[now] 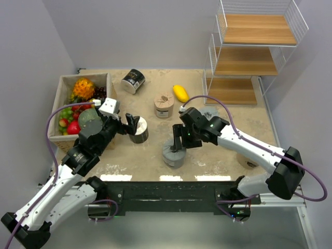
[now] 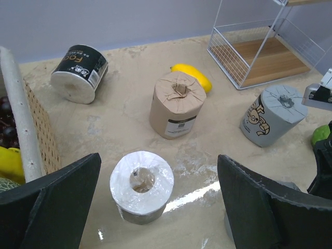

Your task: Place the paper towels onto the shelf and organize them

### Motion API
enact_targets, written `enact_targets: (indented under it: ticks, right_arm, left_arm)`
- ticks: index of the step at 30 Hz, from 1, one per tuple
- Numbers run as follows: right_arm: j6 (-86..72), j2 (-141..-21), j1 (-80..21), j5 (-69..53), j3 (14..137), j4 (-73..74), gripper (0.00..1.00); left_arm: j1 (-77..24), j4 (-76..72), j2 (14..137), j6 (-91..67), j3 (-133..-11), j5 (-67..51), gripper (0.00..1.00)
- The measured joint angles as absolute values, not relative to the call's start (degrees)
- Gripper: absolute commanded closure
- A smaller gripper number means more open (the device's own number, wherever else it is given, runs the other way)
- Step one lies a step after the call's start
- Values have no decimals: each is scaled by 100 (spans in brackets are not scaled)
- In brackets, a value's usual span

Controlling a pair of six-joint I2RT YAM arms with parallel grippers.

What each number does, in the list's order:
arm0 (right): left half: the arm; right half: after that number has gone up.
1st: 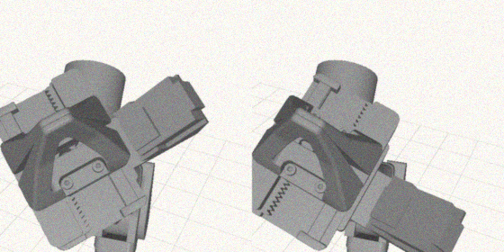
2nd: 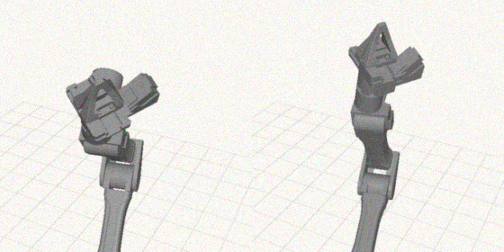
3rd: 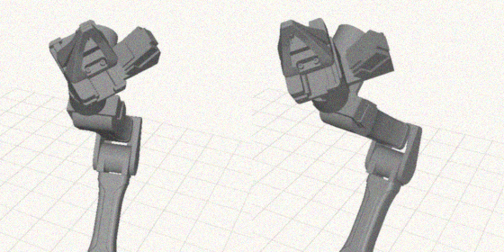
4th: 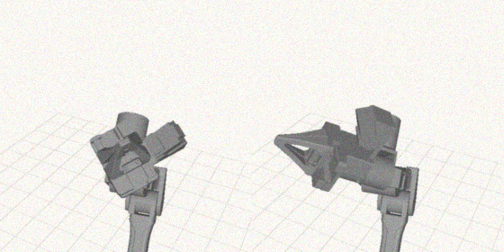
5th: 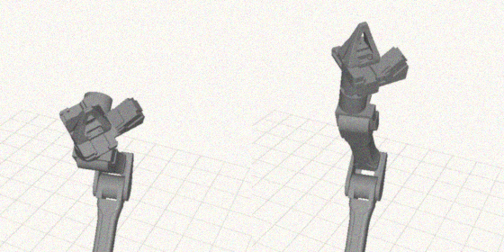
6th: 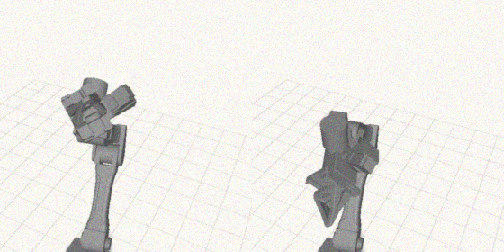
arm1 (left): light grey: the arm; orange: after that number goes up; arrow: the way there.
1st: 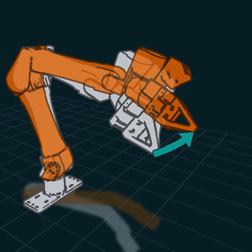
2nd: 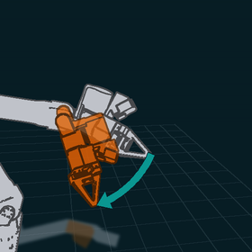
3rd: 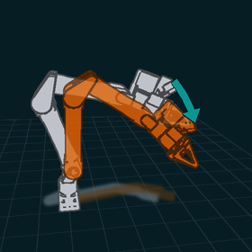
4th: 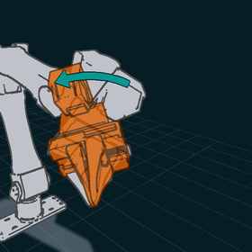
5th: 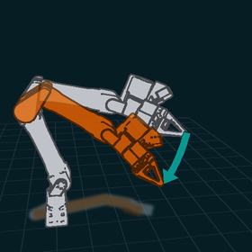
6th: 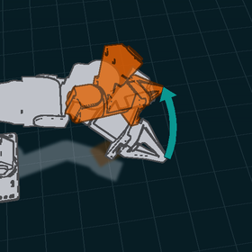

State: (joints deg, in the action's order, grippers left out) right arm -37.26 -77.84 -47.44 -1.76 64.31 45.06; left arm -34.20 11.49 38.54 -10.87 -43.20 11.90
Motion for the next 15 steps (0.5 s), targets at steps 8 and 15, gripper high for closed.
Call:
enact_targets:
  ticks: [8,15]
  right_arm:
    - [-4099,-7806,-4836,314,6025,4042,40]
    - [-4412,-7926,-5024,779,5833,3896,40]
  left_arm:
    - [-3420,1162,3820,-1087,-4320,1229,0]
    - [-3420,1162,3817,-1087,-4320,1243,0]
